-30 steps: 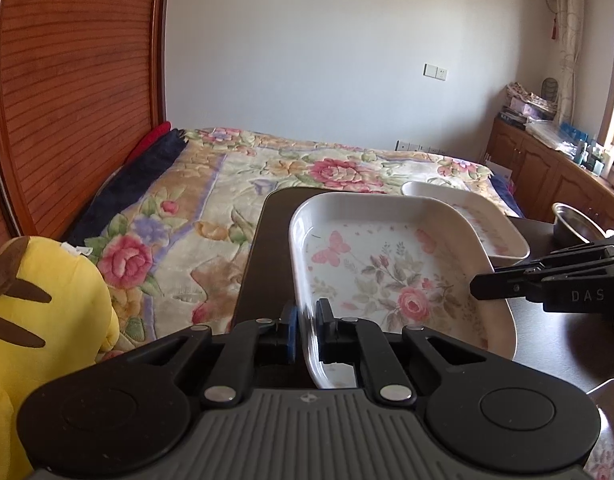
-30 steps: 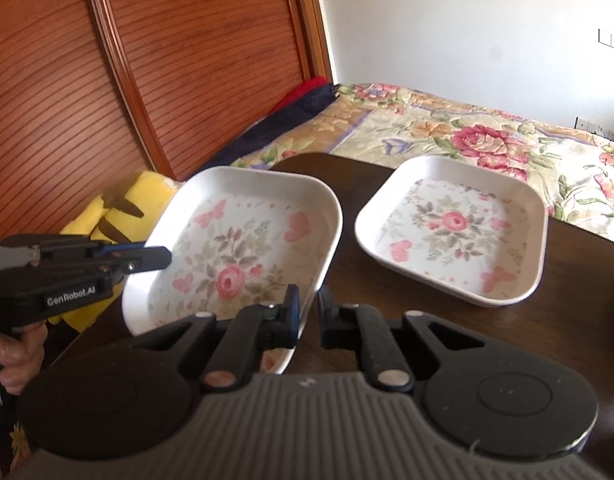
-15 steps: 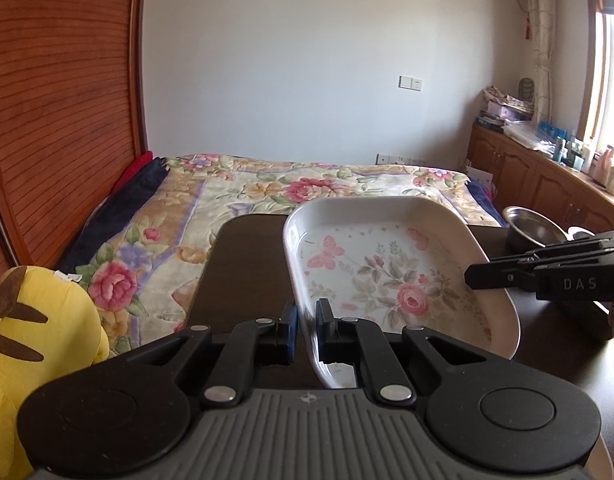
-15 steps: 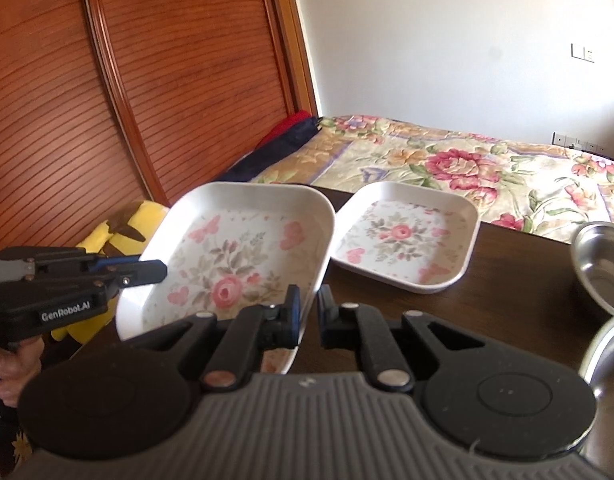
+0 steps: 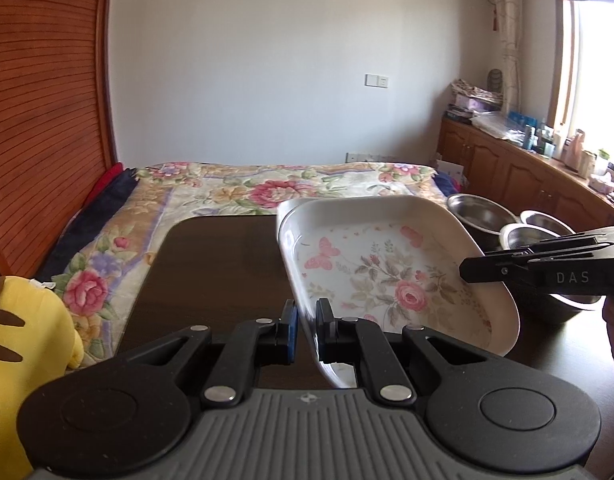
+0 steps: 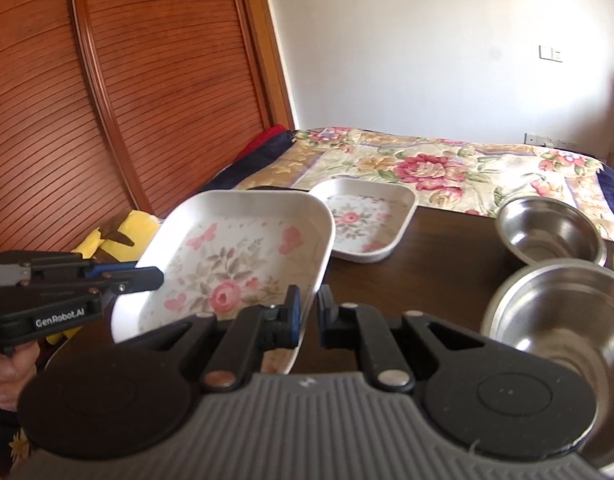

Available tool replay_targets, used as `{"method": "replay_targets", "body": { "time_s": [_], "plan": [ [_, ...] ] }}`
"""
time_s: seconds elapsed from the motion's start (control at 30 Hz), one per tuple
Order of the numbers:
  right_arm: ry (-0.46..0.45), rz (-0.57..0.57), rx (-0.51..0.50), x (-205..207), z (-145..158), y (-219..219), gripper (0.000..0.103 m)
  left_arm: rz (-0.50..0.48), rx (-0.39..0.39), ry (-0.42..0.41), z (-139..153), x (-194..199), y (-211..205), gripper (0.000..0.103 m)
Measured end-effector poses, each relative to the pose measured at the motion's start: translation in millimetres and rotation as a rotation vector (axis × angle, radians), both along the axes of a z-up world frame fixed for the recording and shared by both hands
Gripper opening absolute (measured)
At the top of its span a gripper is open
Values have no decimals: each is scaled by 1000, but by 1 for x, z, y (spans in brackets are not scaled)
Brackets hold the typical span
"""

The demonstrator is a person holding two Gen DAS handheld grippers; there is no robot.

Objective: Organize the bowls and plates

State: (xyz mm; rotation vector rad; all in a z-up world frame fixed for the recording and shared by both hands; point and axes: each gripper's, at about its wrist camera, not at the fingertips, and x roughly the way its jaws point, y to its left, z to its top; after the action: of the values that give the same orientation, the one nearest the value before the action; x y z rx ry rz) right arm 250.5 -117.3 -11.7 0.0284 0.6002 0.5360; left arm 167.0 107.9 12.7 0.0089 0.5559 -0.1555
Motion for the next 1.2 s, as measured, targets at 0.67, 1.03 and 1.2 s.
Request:
{"method": "replay_targets", "body": {
  "time_s": [0.67,1.03,1.2],
  "plan": [
    [-37,-55,5,-59,-2,-29,11,-56,1,-20,3,-59,-33,10],
    [-38,-49,-4,-89,-9,-30,11,-59,-24,-26,-2,-91,-32,10],
    [-33,-47,-18,-98,-16,-30,11,-61,-25,-15,-10,-100,-34,10]
  ]
}}
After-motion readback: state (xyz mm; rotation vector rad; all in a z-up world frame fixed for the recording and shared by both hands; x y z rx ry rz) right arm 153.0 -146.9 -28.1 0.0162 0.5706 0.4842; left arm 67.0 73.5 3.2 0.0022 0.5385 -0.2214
